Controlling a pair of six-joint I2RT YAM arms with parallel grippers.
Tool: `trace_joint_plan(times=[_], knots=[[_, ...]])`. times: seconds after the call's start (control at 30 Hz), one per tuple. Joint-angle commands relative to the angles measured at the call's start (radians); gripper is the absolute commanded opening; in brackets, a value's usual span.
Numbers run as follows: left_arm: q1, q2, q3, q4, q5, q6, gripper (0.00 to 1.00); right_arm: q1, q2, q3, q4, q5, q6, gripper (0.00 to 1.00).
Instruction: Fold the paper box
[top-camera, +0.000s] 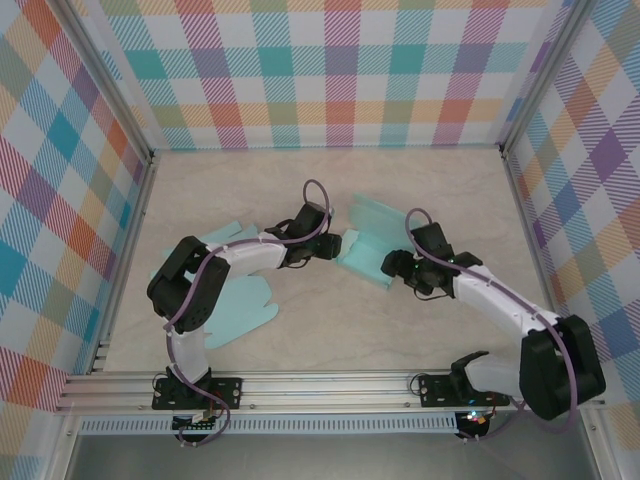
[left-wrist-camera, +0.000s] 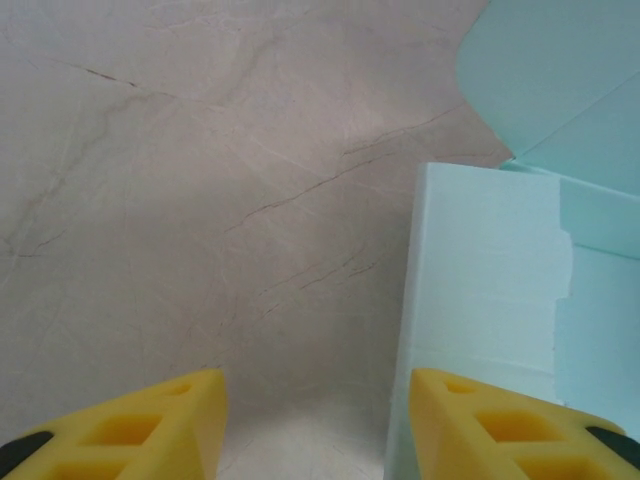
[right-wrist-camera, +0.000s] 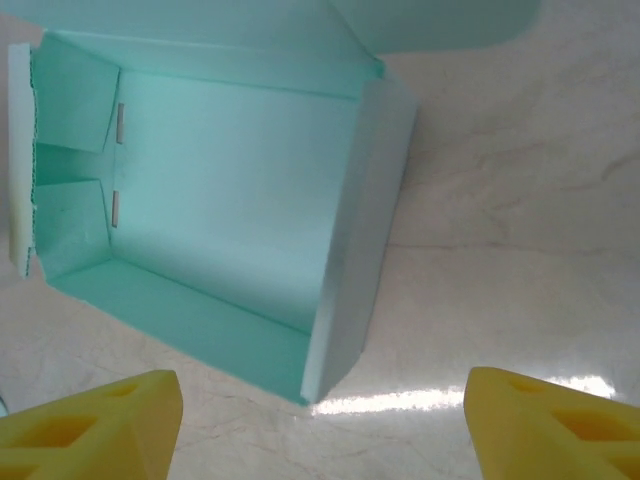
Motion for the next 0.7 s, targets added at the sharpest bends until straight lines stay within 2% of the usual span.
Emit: trace_joint_plan(times=[0.0,0.1,0.37,0.67], knots=[[0.005,-0.028,-0.002,0.033,0.004,-0.02,0.5,0.005,0.065,0.057,0.017,0.034,-0.024,0.72],[0.005,-0.011,0.005,0.049,0.025,-0.02,0.5,0.005,0.118,0.082,0.011,0.06,-0.026,0.72],[-0.007,0.037,0.04,0.046,0.052,-0.015,0.5,0.005,0.196,0.087,0.055,0.085,-0.044,0.61],[-0.051,0.097,0.086,0.036,0.025,-0.018,0.5,0.005,0.258,0.095,0.103,0.082,-0.07,0.52]])
